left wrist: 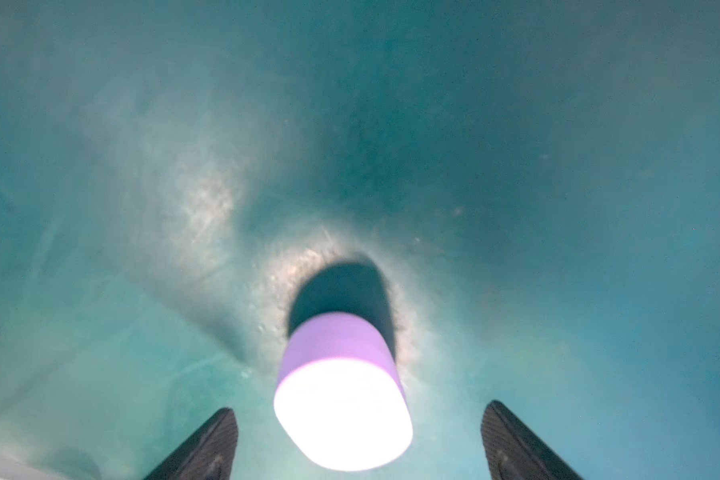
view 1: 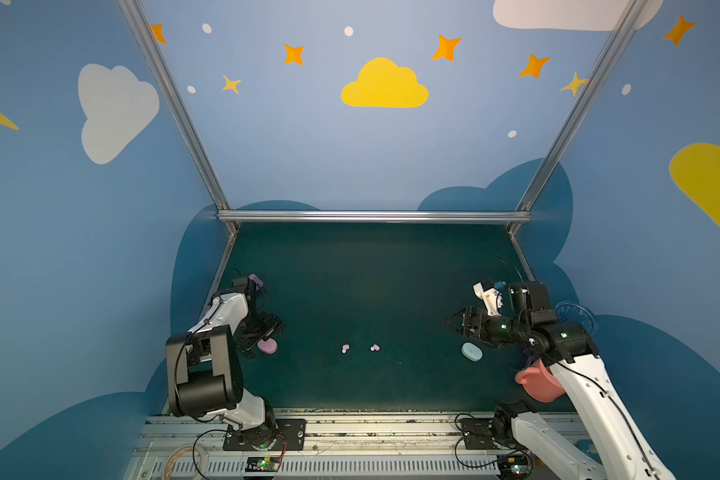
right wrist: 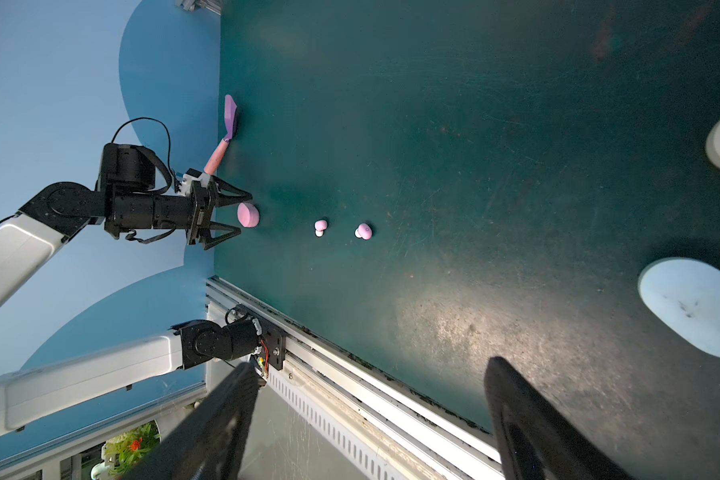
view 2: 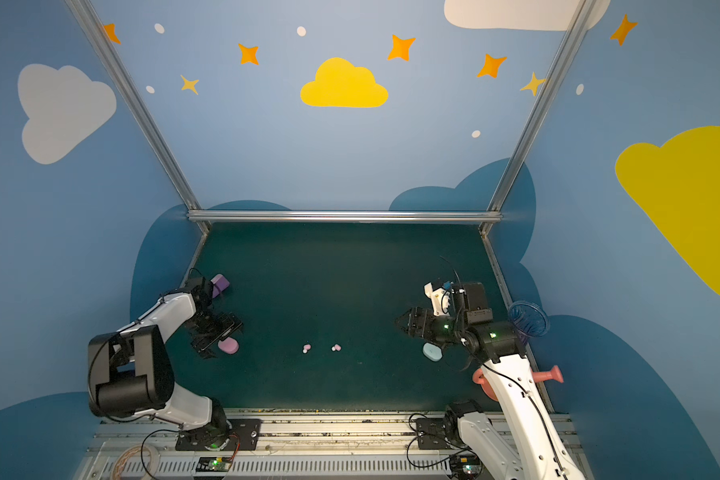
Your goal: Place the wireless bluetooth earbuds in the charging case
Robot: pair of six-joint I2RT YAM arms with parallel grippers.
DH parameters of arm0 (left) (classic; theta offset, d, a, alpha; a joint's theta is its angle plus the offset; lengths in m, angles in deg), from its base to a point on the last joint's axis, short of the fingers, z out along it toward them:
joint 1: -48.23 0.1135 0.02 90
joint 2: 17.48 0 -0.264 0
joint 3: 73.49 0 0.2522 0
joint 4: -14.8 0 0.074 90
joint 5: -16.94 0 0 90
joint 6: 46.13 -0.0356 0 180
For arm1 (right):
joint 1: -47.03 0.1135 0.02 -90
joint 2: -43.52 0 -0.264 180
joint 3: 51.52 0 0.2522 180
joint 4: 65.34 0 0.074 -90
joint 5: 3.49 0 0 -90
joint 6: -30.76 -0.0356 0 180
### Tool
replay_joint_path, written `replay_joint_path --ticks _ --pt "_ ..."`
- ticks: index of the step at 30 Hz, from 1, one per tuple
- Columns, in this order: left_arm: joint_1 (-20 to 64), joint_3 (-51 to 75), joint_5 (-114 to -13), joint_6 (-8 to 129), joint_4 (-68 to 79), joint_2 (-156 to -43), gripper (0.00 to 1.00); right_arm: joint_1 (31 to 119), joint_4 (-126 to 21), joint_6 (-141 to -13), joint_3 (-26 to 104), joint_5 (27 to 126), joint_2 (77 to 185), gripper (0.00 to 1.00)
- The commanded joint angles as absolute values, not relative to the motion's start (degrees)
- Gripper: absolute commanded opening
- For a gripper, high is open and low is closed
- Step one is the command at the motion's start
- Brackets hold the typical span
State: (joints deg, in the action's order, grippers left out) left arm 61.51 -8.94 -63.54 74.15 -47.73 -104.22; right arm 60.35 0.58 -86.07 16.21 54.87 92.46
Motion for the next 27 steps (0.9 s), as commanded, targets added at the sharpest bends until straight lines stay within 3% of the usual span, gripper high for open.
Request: replay_joint_path --ticks 1,27 --pt "60.5 -10.3 -61.3 76.7 -48.0 -102.5 0.92 60.2 1.5 -86.3 17.0 54.3 92.0 0.84" --pt "54.8 -12.8 -63.3 81.5 -36.1 -104.1 0.94 60.1 1.3 -86.8 16.8 54.6 92.5 0.84"
